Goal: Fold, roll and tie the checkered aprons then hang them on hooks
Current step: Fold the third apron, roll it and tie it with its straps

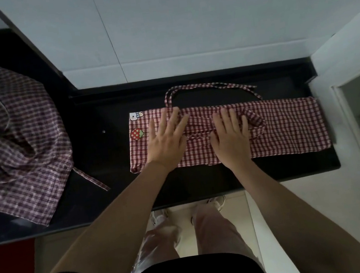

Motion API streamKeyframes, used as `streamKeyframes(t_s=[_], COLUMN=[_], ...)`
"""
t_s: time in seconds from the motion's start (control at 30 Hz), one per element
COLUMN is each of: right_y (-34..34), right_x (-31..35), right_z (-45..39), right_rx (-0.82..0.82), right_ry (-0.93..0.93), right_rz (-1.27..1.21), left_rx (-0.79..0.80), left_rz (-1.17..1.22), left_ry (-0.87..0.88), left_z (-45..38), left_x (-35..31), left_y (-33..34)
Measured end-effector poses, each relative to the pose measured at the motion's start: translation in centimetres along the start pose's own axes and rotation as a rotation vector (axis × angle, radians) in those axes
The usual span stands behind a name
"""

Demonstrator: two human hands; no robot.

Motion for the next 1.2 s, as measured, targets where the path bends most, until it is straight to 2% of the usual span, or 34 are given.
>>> streamKeyframes(t_s=[0.13, 0.27, 0.33, 0.43, 0.5, 0.6, 0.73, 0.83, 0.97, 1.1, 1.2], right_y=[0.3, 1.4, 1.1, -1.6, -2.6, -1.6, 0.3, 0.4, 1.7, 0.8, -0.8], right_x=[-2.2, -6.2, -6.7, -10.5, -14.6, -21.1, -27.2, -28.1, -28.4, -27.9, -26.9], right_z=[-0.5, -0.6, -0.8, -1.5, -1.6, -1.3, -0.9, -1.6, -3.5, -4.0, -4.1], right_rx=[0.014, 0.078, 0.068, -0.049, -0.105, 0.032, 0.304, 0.394, 0.469, 0.548, 0.679], right_ry=[0.021, 0.076, 0.089, 0.258, 0.449, 0.736, 0.935, 0.905, 0.828, 0.838, 0.816], right_rz=[-0.011, -0.018, -0.102, -0.344, -0.443, -0.441, -0.406, -0.384, -0.627, -0.866, -1.006], left_rx=[0.156, 0.173, 0.165, 0.08, 0.036, 0.033, 0.191, 0.296, 0.328, 0.305, 0.329], left_rz=[-0.062, -0.032, -0.007, 0.015, 0.028, 0.052, 0.048, 0.037, -0.052, -0.05, -0.052], left_ry=[-0.04, -0.097, -0.164, -0.292, -0.281, -0.074, 0.073, 0.018, -0.004, 0.008, 0.003], left_z=[-0.4, 0.3, 0.0, -2.0, -3.3, -5.8, -8.2, -8.3, -8.2, -8.4, -8.5], left_x=[1.0, 2.0, 1.9, -0.7, -3.1, -8.6, -14.7, -14.7, -14.7, -15.1, -15.4], left_y=[2.8, 3.3, 2.7, 0.5, -0.3, 0.1, 3.2, 5.7, 6.6, 6.0, 5.7])
Point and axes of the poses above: each hand's wrist, its own z-axis away from the middle knuckle, its own y-axis out of the palm, x = y × z, the point moved 9 cm from there along -z, towards the middle knuckle, and after that the axes turned 8 degrees about y, right-handed, at the moved point
